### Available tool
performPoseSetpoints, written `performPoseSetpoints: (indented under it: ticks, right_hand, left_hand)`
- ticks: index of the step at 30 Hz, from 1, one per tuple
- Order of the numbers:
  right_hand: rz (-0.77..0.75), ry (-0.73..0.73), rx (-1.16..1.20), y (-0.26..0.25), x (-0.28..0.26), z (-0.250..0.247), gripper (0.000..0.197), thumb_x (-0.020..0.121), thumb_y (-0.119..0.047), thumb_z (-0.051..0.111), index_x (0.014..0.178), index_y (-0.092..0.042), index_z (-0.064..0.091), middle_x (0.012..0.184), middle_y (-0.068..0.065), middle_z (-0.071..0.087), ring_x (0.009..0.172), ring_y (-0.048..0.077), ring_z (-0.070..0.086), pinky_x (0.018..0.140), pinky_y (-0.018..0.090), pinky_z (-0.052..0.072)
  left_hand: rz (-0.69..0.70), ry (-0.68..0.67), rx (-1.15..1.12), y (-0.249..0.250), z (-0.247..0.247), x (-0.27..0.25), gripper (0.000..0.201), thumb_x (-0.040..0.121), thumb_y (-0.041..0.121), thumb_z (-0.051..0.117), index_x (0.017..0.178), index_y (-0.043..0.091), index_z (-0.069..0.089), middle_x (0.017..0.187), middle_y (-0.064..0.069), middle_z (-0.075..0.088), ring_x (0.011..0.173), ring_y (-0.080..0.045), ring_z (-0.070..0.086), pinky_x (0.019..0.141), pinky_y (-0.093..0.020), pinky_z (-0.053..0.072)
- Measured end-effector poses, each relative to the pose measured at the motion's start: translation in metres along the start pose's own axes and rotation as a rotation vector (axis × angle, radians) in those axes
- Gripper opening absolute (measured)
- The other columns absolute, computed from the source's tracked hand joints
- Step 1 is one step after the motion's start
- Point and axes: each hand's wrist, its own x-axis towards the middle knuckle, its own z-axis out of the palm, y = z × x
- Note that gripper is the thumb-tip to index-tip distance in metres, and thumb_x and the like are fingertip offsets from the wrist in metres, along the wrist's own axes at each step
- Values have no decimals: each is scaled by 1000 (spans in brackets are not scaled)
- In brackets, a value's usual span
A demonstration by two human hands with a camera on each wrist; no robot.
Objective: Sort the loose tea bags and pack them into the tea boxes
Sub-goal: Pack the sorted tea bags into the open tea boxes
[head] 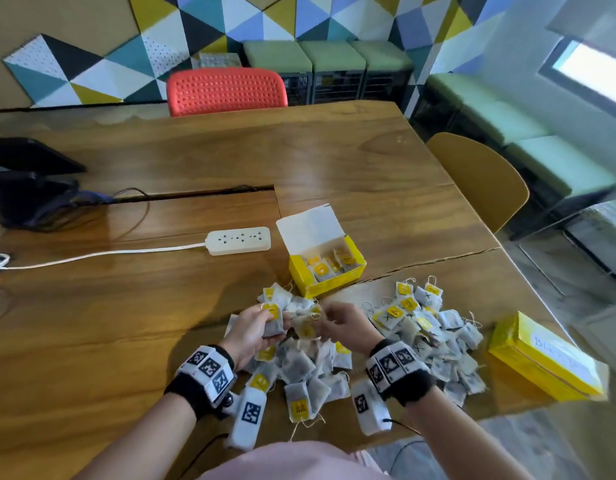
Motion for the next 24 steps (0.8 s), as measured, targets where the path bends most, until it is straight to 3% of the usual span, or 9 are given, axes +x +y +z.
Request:
performPoseSetpoints:
  ticks: [2, 5, 7, 9, 12, 14, 18, 24]
  right_hand:
    - [35, -36, 180, -5, -5, 0, 7, 93, -16, 62, 86, -17, 60, 69, 2, 70, 56, 12, 65, 50, 19, 45]
    - [108, -93, 351, -11, -11, 2, 5, 95, -13, 58, 93, -9, 57, 71, 6, 65, 54, 12, 61, 48, 18, 41]
    - [160, -95, 460, -13, -11, 7, 7, 96, -11, 55, 98, -4, 56, 73, 8, 62, 53, 12, 60, 48, 19, 42]
    - [198, -84, 536, -15, -10, 13, 12, 97, -10, 54, 105, -1, 54, 77, 11, 62, 52, 12, 61, 47, 19, 44]
    - [225, -116, 574, -20, -8, 20, 9, 98, -11, 51, 101, -3, 55, 83, 16, 66, 54, 16, 65, 51, 23, 52]
    - [232, -133, 518, -21, -6, 24, 8, 99, -13, 50, 96, -8, 55, 84, 17, 68, 57, 20, 67, 57, 28, 54]
    - [216, -56, 267, -19, -2, 28, 11, 98, -18, 53, 88, -12, 55, 84, 21, 72, 60, 29, 69, 51, 28, 54]
    - [183, 124, 23, -16, -1, 17, 9, 92, -14, 62, 84, -11, 59, 80, 11, 72, 58, 24, 71, 54, 32, 58]
  left_hand:
    - [26, 8, 37, 0, 2, 0, 23, 99, 11, 42, 104, 0, 62, 94, -15, 67, 84, -22, 65, 63, -28, 50]
    - [75, 30, 87, 0, 2, 2, 19, 94, 17, 53, 93, 3, 66, 85, -13, 66, 78, -21, 62, 61, -27, 47]
    - [88, 2, 68, -2, -2, 2, 24, 90, 25, 61, 98, 3, 68, 91, -17, 68, 83, -26, 63, 72, -35, 46]
    - [90, -44, 52, -6, -5, 1, 32, 85, 31, 69, 104, 6, 69, 101, -13, 72, 92, -26, 67, 83, -39, 49]
    - [122, -81, 42, -10, -5, -1, 25, 83, 20, 73, 103, 7, 69, 102, -13, 73, 97, -27, 68, 91, -40, 52]
    - [159, -38, 51, -11, -5, 0, 23, 80, 14, 75, 100, 4, 68, 97, -14, 73, 94, -28, 69, 88, -40, 55]
    - [217, 29, 137, -10, -9, 1, 18, 77, 11, 78, 91, 5, 69, 83, -10, 72, 77, -18, 67, 63, -23, 53]
    - [255, 102, 133, -4, -15, 3, 11, 81, 13, 75, 90, 10, 69, 81, -6, 71, 71, -15, 65, 61, -22, 54]
